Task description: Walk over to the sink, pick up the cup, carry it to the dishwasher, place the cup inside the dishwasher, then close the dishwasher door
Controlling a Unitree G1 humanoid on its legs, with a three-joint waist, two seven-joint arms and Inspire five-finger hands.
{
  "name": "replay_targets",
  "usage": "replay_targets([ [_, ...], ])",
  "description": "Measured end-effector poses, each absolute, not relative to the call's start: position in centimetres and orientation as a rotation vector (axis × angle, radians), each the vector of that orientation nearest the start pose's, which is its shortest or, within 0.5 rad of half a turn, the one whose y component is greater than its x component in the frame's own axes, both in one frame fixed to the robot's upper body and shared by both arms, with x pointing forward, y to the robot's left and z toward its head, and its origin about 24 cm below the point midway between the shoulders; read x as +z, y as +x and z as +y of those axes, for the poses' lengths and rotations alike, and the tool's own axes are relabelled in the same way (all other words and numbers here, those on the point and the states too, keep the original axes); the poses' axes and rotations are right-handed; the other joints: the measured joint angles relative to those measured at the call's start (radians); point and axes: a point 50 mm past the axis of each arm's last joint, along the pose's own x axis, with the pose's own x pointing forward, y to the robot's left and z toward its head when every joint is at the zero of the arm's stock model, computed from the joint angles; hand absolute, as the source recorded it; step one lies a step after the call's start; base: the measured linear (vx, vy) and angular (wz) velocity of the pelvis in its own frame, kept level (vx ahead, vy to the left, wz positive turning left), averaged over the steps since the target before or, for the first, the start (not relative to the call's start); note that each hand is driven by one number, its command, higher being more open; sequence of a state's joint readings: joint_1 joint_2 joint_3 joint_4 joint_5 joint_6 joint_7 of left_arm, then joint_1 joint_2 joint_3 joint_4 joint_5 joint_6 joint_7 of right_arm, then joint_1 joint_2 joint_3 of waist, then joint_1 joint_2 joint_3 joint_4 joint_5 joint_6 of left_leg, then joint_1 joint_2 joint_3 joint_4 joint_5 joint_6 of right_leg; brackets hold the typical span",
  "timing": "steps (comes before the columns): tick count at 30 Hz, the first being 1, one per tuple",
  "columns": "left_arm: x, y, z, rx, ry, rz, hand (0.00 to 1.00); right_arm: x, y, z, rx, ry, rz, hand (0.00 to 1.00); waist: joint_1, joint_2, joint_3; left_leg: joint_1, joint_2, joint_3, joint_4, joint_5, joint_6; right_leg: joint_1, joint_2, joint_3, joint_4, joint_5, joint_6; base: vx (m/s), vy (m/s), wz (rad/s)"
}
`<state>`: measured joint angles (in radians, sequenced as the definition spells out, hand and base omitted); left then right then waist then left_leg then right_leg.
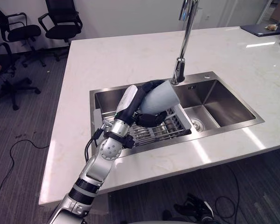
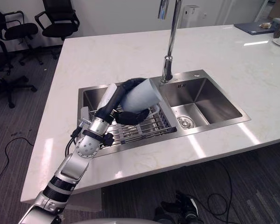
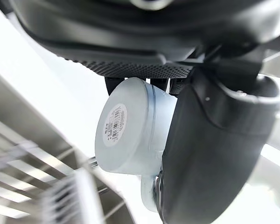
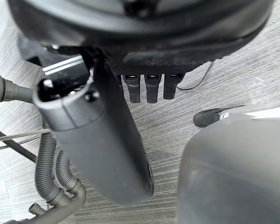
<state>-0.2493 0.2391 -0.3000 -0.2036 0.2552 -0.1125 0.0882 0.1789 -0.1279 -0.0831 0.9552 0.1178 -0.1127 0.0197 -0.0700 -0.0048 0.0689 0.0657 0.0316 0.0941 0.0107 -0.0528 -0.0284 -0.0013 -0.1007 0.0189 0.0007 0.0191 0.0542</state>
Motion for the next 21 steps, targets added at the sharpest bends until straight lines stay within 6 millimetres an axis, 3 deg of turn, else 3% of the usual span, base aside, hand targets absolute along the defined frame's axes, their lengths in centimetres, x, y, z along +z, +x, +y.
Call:
replay_targets([
  [4,15.1,25.1,10.2,-0.201,0.232,-0.595,0.3,-15.4,7.6,-21.6,-0.258,0.053,1.01,0.9,0.005,0.0,0.0,0.001,0.0,0.001,0.001,-0.001,0.001,0.0,0.0,0.002,0.004,-0.001,0.001,0.0,0.0,0.0],
  [8,13.7,23.8,11.0,-0.16,0.059,-0.519,0.3,-15.5,6.7,-21.7,-0.288,0.059,1.027,0.9,0.028,0.0,-0.001,0.004,0.001,0.006,0.016,-0.01,0.001,0.002,0.001,0.008,0.018,-0.006,0.002,-0.02,-0.003,-0.03],
  [21,11.1,20.5,12.2,-0.103,-0.147,-0.371,0.3,-15.4,6.0,-21.6,-0.291,0.05,1.027,0.9,0.057,-0.003,-0.032,-0.013,0.02,0.053,0.083,-0.062,-0.002,-0.005,0.015,0.054,0.021,-0.007,0.002,-0.01,0.001,-0.1],
])
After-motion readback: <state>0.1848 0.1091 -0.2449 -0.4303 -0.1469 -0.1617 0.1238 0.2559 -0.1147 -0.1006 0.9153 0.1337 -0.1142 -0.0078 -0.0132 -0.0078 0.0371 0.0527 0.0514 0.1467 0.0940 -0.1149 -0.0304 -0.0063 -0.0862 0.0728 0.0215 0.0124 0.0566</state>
